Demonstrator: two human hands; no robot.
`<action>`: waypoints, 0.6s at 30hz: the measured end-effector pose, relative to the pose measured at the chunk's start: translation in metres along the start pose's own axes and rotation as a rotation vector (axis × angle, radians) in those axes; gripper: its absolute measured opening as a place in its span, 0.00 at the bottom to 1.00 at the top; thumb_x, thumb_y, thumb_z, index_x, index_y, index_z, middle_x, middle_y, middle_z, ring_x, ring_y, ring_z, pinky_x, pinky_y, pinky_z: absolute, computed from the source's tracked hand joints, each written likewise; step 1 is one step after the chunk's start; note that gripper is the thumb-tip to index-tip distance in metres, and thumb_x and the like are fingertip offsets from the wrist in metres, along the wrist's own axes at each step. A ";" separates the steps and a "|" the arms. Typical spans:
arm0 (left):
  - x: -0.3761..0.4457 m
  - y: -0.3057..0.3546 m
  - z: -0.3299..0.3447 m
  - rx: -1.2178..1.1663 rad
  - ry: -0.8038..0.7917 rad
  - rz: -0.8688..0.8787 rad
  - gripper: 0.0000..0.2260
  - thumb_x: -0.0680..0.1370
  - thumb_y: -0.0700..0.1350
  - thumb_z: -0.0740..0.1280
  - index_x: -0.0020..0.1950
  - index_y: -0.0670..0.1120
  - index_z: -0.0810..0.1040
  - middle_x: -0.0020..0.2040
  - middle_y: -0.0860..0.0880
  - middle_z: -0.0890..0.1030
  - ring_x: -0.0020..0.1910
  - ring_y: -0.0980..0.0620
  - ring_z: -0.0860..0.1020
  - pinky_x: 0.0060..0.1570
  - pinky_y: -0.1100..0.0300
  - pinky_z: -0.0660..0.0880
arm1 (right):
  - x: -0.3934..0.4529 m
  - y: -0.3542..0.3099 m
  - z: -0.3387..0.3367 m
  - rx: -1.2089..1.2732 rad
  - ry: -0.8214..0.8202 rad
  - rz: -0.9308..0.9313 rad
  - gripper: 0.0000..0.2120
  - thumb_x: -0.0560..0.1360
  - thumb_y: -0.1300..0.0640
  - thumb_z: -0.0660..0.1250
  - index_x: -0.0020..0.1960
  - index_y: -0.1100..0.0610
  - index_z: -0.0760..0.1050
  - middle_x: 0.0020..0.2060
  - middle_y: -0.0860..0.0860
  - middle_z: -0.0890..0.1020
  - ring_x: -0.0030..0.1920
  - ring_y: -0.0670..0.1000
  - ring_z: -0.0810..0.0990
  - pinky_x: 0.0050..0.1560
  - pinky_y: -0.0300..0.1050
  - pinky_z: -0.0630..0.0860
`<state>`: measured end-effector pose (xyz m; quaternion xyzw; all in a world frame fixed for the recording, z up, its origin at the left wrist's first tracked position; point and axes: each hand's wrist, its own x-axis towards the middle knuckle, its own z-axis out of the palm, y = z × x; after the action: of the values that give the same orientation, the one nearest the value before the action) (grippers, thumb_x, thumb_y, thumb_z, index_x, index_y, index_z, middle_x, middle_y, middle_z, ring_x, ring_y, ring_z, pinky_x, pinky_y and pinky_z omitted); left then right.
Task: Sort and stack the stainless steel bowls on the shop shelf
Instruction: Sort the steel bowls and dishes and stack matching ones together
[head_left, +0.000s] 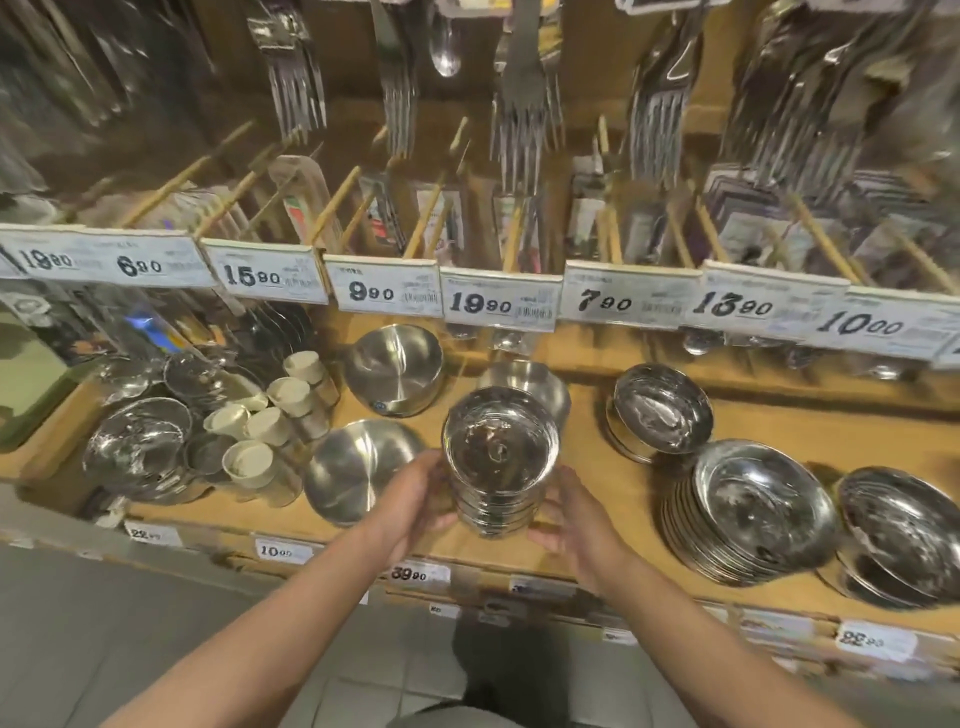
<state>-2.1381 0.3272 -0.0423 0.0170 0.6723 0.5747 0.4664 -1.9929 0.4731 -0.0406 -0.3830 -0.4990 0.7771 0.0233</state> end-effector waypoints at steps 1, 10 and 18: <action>0.000 0.000 0.003 0.003 -0.004 -0.007 0.14 0.83 0.54 0.55 0.57 0.51 0.79 0.45 0.54 0.87 0.45 0.55 0.85 0.44 0.56 0.79 | -0.001 0.001 -0.003 -0.009 0.005 -0.014 0.15 0.85 0.44 0.51 0.64 0.43 0.73 0.70 0.51 0.76 0.70 0.53 0.74 0.69 0.62 0.72; -0.014 0.000 0.052 0.024 -0.124 -0.060 0.13 0.81 0.53 0.60 0.53 0.48 0.81 0.53 0.47 0.85 0.52 0.48 0.81 0.57 0.50 0.75 | -0.018 0.003 -0.053 0.051 0.091 0.031 0.18 0.84 0.44 0.55 0.58 0.51 0.80 0.51 0.50 0.87 0.55 0.50 0.83 0.54 0.51 0.81; -0.020 -0.005 0.051 -0.065 -0.072 -0.033 0.20 0.83 0.45 0.58 0.41 0.47 0.88 0.38 0.51 0.86 0.36 0.55 0.84 0.35 0.61 0.81 | -0.049 -0.020 -0.073 0.004 0.210 0.032 0.13 0.85 0.51 0.56 0.58 0.51 0.79 0.51 0.53 0.88 0.56 0.54 0.85 0.50 0.46 0.82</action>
<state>-2.0912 0.3525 -0.0290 0.0114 0.6361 0.5873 0.5003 -1.9199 0.5175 -0.0119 -0.4700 -0.4862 0.7339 0.0638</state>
